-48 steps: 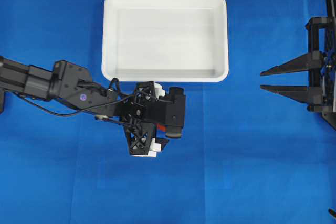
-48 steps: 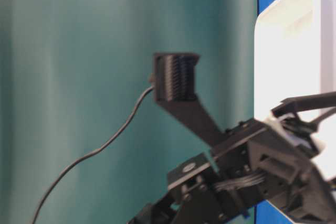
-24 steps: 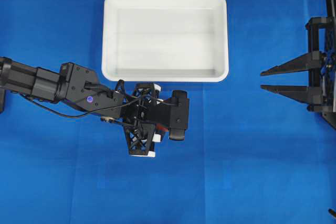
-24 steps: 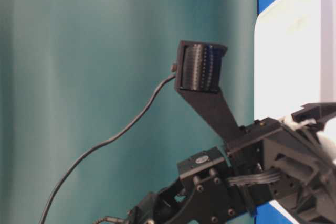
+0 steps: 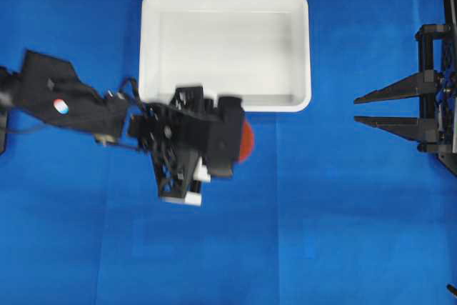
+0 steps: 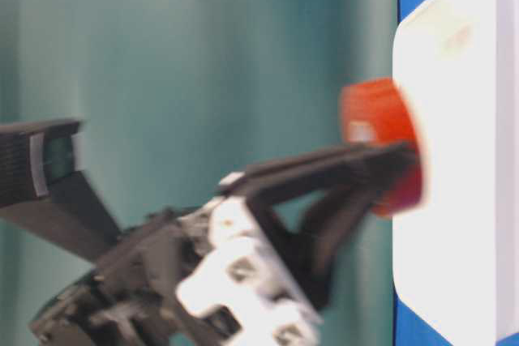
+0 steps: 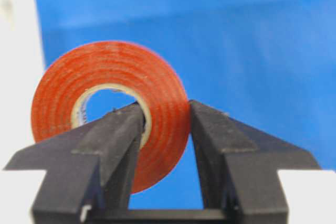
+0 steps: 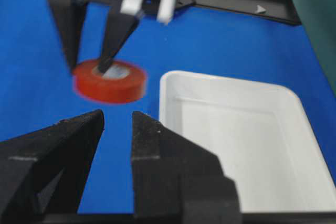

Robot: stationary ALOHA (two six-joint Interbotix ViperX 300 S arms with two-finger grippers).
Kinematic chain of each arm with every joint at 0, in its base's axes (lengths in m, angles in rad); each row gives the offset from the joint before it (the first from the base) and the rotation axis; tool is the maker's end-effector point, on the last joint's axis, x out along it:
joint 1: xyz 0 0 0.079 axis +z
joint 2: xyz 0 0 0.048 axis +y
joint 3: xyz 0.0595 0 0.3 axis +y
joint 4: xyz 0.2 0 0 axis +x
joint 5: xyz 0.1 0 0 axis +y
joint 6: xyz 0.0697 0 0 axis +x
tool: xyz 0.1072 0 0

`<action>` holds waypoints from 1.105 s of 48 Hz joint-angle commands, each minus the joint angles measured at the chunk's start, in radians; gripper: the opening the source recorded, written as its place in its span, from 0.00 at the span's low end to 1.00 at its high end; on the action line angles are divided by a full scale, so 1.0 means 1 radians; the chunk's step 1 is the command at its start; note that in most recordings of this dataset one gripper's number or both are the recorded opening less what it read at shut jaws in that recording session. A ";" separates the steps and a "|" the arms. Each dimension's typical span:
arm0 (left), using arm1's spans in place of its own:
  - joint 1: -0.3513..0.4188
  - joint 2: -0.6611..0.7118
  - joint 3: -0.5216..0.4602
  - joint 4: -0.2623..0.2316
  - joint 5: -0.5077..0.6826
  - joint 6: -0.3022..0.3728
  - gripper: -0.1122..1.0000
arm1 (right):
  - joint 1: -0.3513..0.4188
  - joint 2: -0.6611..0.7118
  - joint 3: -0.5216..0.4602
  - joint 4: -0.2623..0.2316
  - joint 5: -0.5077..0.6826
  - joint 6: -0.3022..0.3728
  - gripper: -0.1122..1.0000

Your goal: Place one roll of tape in the white case with the left arm.

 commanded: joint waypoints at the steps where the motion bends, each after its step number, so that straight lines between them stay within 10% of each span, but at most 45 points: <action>1: 0.074 -0.031 -0.017 0.008 -0.002 0.017 0.33 | -0.002 0.008 -0.014 0.000 -0.005 0.002 0.00; 19: 0.290 0.104 -0.025 0.006 -0.031 0.069 0.33 | -0.002 0.012 -0.012 0.000 -0.005 0.005 0.00; 47: 0.353 0.242 -0.008 0.002 -0.118 0.067 0.33 | -0.002 0.031 -0.009 0.000 -0.005 0.005 0.00; 53: 0.356 0.227 -0.006 0.002 -0.112 0.067 0.59 | -0.002 0.031 -0.009 0.000 -0.005 0.005 0.00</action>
